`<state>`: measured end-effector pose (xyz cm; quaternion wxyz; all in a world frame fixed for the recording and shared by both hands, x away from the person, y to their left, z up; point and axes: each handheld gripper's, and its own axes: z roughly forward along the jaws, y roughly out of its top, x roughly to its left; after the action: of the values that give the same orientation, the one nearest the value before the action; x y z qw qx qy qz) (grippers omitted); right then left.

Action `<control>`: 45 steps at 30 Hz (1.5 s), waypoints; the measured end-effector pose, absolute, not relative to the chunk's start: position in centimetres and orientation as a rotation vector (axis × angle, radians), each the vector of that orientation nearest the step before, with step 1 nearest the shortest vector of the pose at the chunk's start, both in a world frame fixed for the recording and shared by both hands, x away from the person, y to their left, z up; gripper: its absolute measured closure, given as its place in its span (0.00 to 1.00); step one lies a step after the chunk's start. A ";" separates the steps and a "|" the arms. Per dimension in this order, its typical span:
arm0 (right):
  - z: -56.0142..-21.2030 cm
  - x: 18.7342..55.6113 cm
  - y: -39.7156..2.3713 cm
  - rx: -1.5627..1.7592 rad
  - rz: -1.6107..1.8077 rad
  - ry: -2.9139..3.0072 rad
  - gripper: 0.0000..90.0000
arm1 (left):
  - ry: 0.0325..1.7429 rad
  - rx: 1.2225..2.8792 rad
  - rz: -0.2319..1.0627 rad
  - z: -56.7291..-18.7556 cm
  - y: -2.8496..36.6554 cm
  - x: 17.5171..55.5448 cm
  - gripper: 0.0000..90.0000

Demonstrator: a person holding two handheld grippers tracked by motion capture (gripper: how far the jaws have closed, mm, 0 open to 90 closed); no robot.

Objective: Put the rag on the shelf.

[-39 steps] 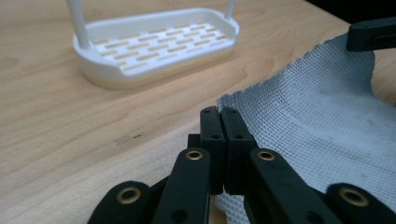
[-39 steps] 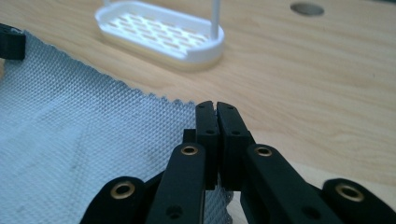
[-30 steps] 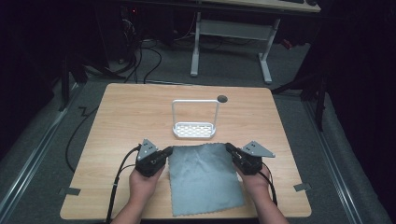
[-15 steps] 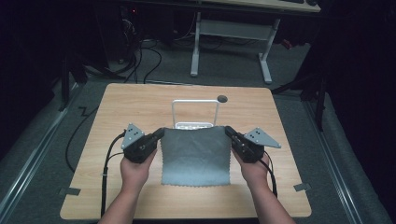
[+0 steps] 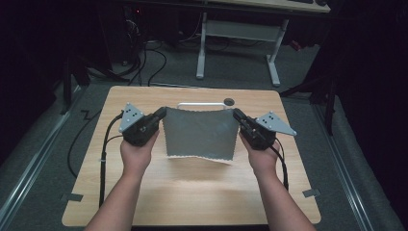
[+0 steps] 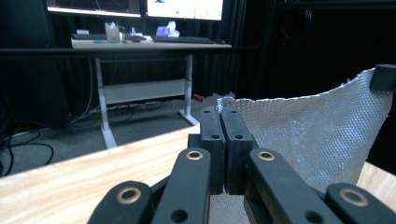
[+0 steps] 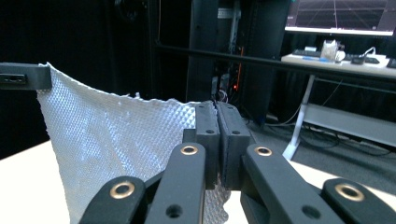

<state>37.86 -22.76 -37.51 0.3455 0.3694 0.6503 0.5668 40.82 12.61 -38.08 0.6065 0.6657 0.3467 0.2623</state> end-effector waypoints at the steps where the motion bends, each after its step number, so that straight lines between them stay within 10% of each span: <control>1: -37.3 38.0 -22.7 0.957 1.474 1.684 0.99 | 0.797 1.528 0.604 -37.8 12.7 41.1 1.00; 45: -35.6 51.5 -22.4 1.050 1.317 1.707 0.99 | 0.896 1.649 0.649 -37.6 10.8 54.3 1.00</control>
<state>51.50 -22.36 -35.63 0.3635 0.4078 0.6631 0.5117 54.30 10.79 -37.59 0.5463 0.6954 0.3781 0.2739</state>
